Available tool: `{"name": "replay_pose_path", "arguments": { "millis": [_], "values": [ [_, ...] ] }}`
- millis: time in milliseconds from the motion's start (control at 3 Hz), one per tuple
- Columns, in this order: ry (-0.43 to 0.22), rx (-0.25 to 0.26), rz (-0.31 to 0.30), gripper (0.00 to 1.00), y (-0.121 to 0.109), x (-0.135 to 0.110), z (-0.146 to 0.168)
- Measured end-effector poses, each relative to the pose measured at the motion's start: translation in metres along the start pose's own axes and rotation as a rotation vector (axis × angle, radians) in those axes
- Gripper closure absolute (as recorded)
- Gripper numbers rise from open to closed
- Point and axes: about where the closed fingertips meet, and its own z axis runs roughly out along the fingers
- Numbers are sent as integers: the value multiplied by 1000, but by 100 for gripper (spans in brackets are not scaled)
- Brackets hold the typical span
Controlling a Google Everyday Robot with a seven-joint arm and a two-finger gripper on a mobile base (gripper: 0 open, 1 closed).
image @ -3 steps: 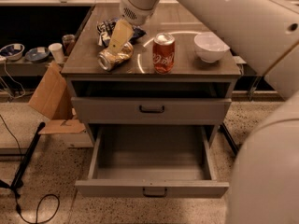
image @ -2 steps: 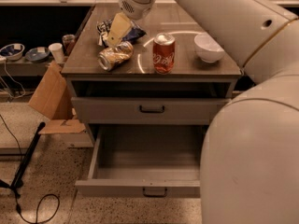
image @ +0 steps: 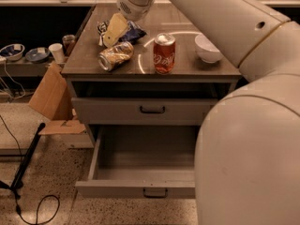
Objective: Place blue chip bag into middle drawer
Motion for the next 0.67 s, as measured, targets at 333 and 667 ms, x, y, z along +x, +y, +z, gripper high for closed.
{"name": "replay_pose_path", "arguments": {
  "millis": [333,667],
  "values": [
    [-29,3,83,0,-2,-21,19],
    [-49,14,112,0,-5,-48,28]
  ]
}}
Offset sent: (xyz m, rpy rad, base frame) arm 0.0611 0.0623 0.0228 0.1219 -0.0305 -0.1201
